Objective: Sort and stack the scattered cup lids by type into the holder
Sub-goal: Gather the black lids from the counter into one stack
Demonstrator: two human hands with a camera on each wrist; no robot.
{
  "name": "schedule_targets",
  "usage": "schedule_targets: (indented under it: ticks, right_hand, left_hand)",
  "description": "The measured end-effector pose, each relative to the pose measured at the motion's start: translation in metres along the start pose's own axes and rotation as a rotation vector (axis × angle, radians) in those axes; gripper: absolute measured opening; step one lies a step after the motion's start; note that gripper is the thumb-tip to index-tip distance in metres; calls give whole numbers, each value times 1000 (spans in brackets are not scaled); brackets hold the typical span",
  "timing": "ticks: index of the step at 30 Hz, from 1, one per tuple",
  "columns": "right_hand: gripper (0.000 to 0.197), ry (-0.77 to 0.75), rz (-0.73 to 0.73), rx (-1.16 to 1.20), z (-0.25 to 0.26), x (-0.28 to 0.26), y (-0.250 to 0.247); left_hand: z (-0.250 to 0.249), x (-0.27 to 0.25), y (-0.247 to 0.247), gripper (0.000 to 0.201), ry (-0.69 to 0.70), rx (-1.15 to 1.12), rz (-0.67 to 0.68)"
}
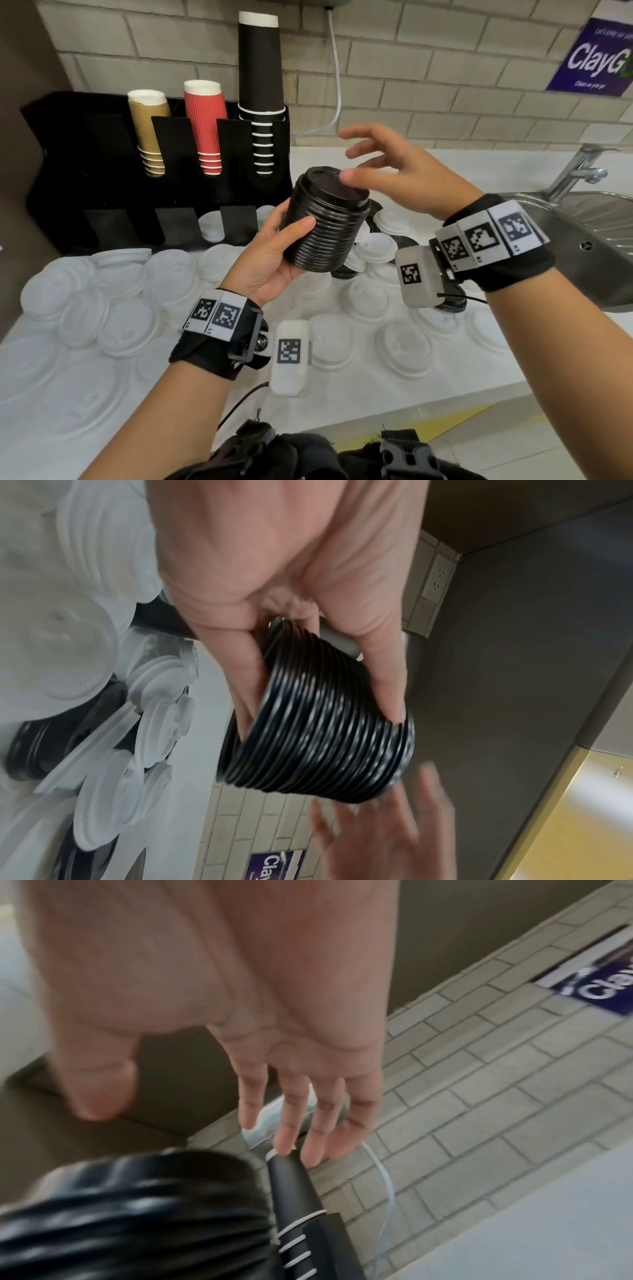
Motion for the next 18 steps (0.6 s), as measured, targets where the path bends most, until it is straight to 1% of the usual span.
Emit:
schedule_targets:
  ticks: [2, 3, 4, 6, 7, 8, 9, 11, 13, 15, 18]
  right_hand:
    - [31, 81, -89, -56, -22, -9, -20]
    - [28, 141, -60, -150, -39, -16, -27]
    - [29, 226, 46, -280, -58, -24, -30]
    - [37, 454, 382, -539, -104, -54, -28]
    - [42, 561, 523, -625, -125, -71, -27]
    - [50, 651, 611, -672, -141, -88, -26]
    - [57, 720, 651, -683, -154, -102, -25]
    - [69, 790, 689, -658, -169, -122, -18]
    - [74, 812, 708, -650, -177, -132, -12]
    - [73, 811, 679, -661, -179, -136, -9]
    - [61, 804, 624, -651, -182, -136, -7]
  left_hand:
    - [-4, -2, -6, 57, 21, -17, -23]
    - [-6, -4, -9, 59, 28, -28, -33]
    - [-8, -5, -12, 60, 36, -35, -38]
    - [-12, -8, -16, 57, 49, -37, -40]
    - [-14, -9, -17, 53, 55, -36, -38]
    - [-15, -10, -17, 50, 59, -35, -35]
    - [-16, -11, -18, 48, 62, -34, -35]
    - [-16, -12, -18, 50, 62, -26, -42]
    - [-17, -14, -16, 55, 58, -16, -53]
    - [-17, -15, -15, 59, 56, -10, -63]
    - [-16, -17, -14, 61, 53, -5, -74]
Point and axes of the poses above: each hand's wrist, its own x-axis towards the middle knuckle, its own y-axis out of the palm, z = x × y, the point moved 8 cm from there along x, towards the middle knuckle, and after that the axes turned 15 degrees about -y, right-handed, at the moved point
